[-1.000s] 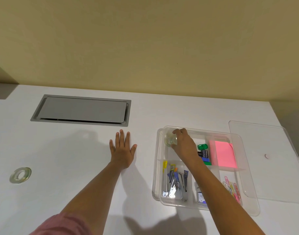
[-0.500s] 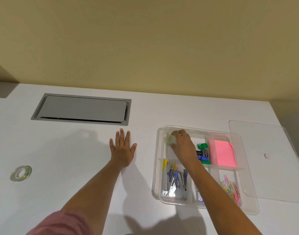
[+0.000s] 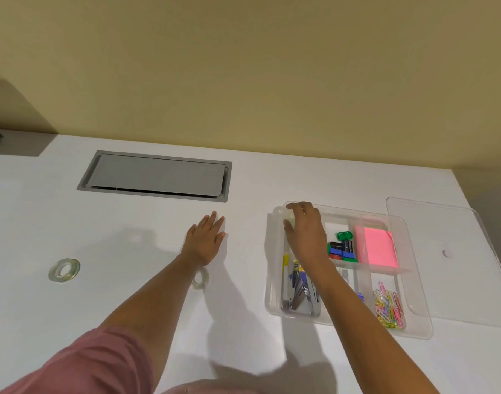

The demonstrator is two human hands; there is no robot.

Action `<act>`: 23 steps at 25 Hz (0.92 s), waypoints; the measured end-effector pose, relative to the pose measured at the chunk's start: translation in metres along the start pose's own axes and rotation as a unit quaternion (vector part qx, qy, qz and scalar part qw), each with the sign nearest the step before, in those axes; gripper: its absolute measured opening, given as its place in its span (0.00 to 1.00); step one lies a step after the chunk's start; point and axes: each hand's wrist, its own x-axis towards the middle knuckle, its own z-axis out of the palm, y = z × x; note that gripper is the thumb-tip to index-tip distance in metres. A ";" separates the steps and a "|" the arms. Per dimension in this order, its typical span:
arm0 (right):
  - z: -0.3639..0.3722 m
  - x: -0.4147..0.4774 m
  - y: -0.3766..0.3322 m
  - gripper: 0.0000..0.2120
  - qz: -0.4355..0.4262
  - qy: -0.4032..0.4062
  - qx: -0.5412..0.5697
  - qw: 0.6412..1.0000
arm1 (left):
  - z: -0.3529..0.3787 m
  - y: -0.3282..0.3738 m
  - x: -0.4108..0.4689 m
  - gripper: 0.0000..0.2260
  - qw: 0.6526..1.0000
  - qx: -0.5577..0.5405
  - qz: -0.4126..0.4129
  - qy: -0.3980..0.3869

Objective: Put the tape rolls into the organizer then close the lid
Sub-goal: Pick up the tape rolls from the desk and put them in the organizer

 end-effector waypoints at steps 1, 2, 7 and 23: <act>0.002 -0.005 -0.010 0.16 -0.015 0.007 0.002 1.000 | -0.002 -0.005 -0.006 0.22 1.000 0.003 0.007 -0.002; 0.004 -0.010 -0.020 0.16 -0.030 0.010 0.005 1.000 | -0.003 -0.011 -0.013 0.22 1.000 0.006 0.011 -0.004; 0.034 -0.043 -0.068 0.17 -0.072 -0.036 0.012 0.997 | -0.002 -0.044 -0.050 0.22 1.000 0.004 0.004 -0.008; 0.112 -0.111 -0.134 0.25 -0.080 -0.219 -0.033 0.972 | 0.015 -0.092 -0.102 0.23 1.000 -0.013 0.023 0.003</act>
